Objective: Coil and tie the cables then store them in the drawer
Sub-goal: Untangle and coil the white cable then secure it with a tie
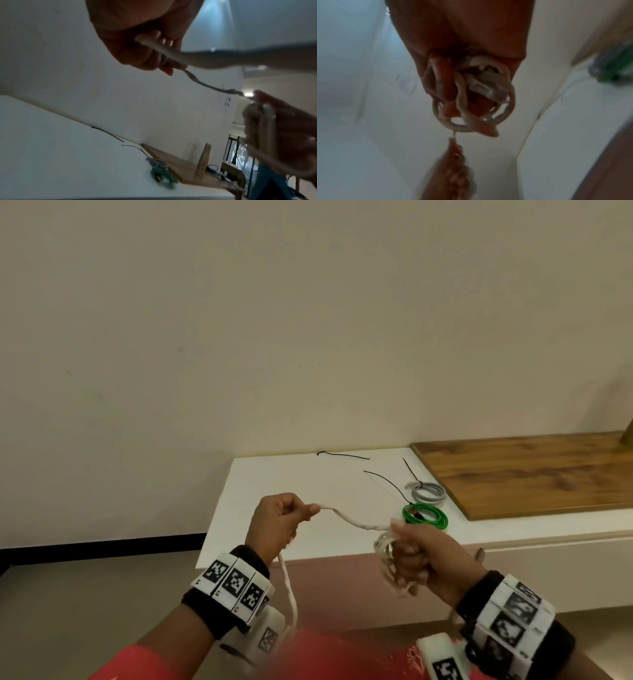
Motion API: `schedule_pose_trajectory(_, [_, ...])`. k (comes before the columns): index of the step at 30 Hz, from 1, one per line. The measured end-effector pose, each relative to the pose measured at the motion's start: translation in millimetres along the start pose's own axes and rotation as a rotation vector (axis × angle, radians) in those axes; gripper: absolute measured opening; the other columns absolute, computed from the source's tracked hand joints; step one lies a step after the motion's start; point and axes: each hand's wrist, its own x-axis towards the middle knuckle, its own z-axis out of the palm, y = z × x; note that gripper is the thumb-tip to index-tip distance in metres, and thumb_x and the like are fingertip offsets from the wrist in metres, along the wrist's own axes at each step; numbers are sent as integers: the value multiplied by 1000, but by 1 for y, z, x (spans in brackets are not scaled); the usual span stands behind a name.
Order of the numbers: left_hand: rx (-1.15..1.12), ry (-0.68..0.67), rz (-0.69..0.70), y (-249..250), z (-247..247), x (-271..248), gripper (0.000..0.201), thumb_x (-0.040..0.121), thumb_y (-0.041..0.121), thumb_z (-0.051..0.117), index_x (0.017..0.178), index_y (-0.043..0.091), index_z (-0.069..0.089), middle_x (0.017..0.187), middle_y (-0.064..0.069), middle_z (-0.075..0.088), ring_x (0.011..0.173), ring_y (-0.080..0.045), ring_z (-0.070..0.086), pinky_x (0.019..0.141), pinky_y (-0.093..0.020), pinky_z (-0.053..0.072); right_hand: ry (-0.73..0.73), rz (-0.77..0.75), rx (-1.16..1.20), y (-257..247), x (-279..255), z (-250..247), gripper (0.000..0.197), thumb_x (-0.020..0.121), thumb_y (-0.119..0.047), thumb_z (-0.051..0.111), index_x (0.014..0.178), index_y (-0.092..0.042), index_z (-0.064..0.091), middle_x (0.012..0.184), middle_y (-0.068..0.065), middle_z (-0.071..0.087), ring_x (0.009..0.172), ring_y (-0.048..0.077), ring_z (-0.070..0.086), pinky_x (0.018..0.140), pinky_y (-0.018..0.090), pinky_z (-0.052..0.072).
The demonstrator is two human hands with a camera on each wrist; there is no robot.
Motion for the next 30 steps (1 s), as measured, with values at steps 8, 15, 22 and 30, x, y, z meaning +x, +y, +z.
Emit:
schedule_pose_trajectory(8, [-108,-432,-159,-11,28,-19,15,94,17,48,80,13,52,45,9,38,30,-4,24,33,-12,20,-44,-247,748,-3,8,-16,41,95,-38,40,82,-6,63,60,4,58,72,18,63,92,30,47])
schedule_pose_trajectory(15, [551,-782,151,-21,39,-31,20,90,12,50,107,22,53,61,10,43,55,-13,50,51,-16,41,317,-560,739,-21,14,-3,22,81,-33,51,69,-16,57,58,-3,53,64,14,63,70,30,59])
schedule_pose_trajectory(22, [534,-510,312,-15,42,-31,25,93,32,42,102,13,56,63,9,50,55,-2,45,58,-17,34,565,-644,-144,-8,22,-17,34,84,-57,44,74,-26,55,60,-8,57,67,16,53,68,28,46])
schedule_pose_trajectory(30, [772,-253,573,-3,29,-18,33,88,38,34,95,16,57,60,10,51,52,-8,45,52,-17,31,499,-513,-959,17,35,-16,19,93,-5,41,74,-1,45,71,15,52,59,9,42,57,11,35])
